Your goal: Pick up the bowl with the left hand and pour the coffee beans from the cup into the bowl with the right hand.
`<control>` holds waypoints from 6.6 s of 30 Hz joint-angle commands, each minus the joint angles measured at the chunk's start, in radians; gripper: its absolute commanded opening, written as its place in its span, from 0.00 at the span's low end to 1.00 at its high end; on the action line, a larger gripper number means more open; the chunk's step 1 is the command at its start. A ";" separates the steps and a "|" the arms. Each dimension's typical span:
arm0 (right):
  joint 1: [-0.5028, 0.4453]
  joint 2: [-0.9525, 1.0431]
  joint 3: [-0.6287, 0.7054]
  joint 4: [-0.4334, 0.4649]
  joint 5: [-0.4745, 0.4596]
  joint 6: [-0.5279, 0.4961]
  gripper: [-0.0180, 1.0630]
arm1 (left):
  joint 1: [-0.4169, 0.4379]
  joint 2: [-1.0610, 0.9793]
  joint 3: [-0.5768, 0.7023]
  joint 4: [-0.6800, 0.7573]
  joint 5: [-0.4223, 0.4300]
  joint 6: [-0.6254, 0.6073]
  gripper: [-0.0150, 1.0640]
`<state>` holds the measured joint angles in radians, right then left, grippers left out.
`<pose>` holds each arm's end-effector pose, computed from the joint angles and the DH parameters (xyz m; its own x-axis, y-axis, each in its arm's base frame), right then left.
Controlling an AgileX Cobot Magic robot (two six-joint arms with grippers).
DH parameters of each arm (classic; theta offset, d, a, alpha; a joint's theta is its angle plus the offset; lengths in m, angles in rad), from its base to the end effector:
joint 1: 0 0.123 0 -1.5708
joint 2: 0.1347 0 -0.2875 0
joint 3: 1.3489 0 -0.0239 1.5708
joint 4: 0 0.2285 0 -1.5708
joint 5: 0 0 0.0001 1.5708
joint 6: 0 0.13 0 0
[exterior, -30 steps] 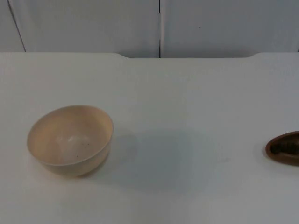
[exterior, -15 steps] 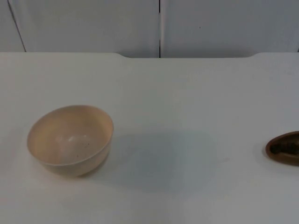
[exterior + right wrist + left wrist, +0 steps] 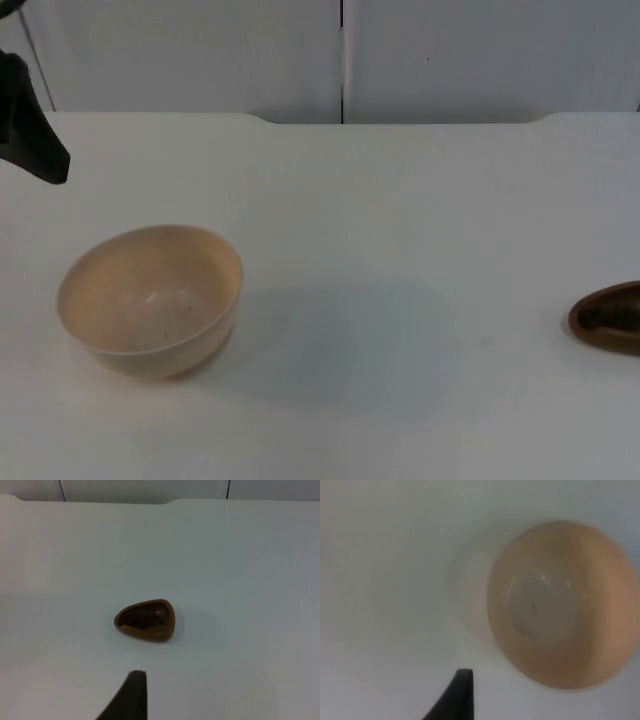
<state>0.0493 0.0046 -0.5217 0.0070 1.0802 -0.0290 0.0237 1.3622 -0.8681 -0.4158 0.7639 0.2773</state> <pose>0.0052 0.0011 0.2528 -0.4560 -0.0482 -0.8887 -0.0665 0.9976 -0.0200 0.2524 -0.0304 0.2285 -0.9053 -0.0516 -0.4217 0.0690 0.9616 -0.2656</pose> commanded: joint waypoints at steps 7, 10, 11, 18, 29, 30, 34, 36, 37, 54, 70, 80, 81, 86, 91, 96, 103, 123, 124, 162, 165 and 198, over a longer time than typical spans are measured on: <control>-0.006 -0.005 0.006 0.000 -0.003 -0.004 0.99 | -0.006 0.132 -0.035 -0.026 -0.011 0.006 0.99; -0.006 -0.005 0.006 0.000 -0.003 -0.004 0.99 | -0.006 0.168 -0.047 -0.043 -0.018 0.006 0.99; -0.006 -0.005 0.006 0.000 -0.003 -0.004 0.99 | -0.006 0.184 -0.055 -0.044 -0.019 0.006 0.99; -0.006 -0.005 0.006 -0.007 -0.001 -0.004 0.99 | -0.006 0.288 -0.105 -0.050 0.001 0.025 0.99; -0.006 -0.005 0.006 -0.007 -0.001 -0.004 0.99 | 0.000 0.434 -0.158 -0.139 0.003 0.117 0.99; -0.006 -0.005 0.006 -0.007 -0.001 -0.004 0.99 | 0.000 0.434 -0.158 -0.139 0.003 0.117 0.99; -0.006 -0.005 0.006 -0.007 -0.001 -0.004 0.99 | 0.036 0.482 -0.166 -0.261 0.010 0.217 0.99; -0.006 -0.005 0.006 -0.007 -0.001 -0.004 0.99 | 0.051 0.489 -0.166 -0.280 0.012 0.235 0.99; -0.006 -0.005 0.006 -0.007 -0.001 -0.004 0.99 | 0.064 0.496 -0.166 -0.288 0.012 0.238 0.99; -0.006 -0.005 0.006 -0.007 -0.001 -0.004 0.99 | 0.079 0.569 -0.164 -0.215 -0.061 0.241 0.99; -0.006 -0.005 0.006 -0.007 -0.001 -0.004 0.99 | 0.075 0.603 -0.162 -0.200 -0.129 0.241 0.92; -0.006 -0.005 0.006 -0.007 -0.001 -0.004 0.99 | 0.033 0.603 -0.162 -0.175 -0.159 0.241 0.87; -0.006 -0.005 0.006 -0.007 -0.001 -0.004 0.99 | 0.033 0.603 -0.162 -0.175 -0.164 0.238 0.87; -0.006 -0.005 0.006 -0.007 -0.001 -0.004 0.99 | 0.036 0.603 -0.162 -0.165 -0.168 0.234 0.81; -0.006 -0.005 0.006 -0.007 -0.001 -0.004 0.99 | 0.036 0.603 -0.162 -0.165 -0.170 0.234 0.75; -0.006 -0.005 0.006 -0.007 -0.001 -0.004 0.99 | 0.036 0.603 -0.162 -0.167 -0.170 0.234 0.57; -0.006 -0.005 0.006 -0.007 -0.001 -0.004 0.99 | 0.036 0.603 -0.162 -0.178 -0.168 0.215 0.27; -0.006 -0.005 0.006 -0.007 -0.001 -0.004 0.99 | 0.034 0.525 -0.164 -0.173 -0.098 0.125 0.01; -0.006 -0.005 0.006 -0.007 -0.001 -0.004 0.99 | 0.034 0.515 -0.164 -0.172 -0.088 0.123 0.01; -0.006 -0.005 0.006 -0.007 -0.001 -0.004 0.99 | -0.492 0.443 -0.234 0.196 -0.078 -0.318 0.01; -0.006 -0.005 0.006 -0.007 -0.001 -0.004 0.99 | -0.495 0.443 -0.236 0.196 -0.084 -0.336 0.01; -0.006 -0.005 -0.031 0.006 -0.027 -0.004 0.99 | -0.495 0.443 -0.236 0.130 -0.066 -0.336 0.01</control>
<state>0.0493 0.0046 -0.5283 0.0070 1.0755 -0.0290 -0.4645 1.8167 -1.0963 -0.2676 0.6923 -0.0518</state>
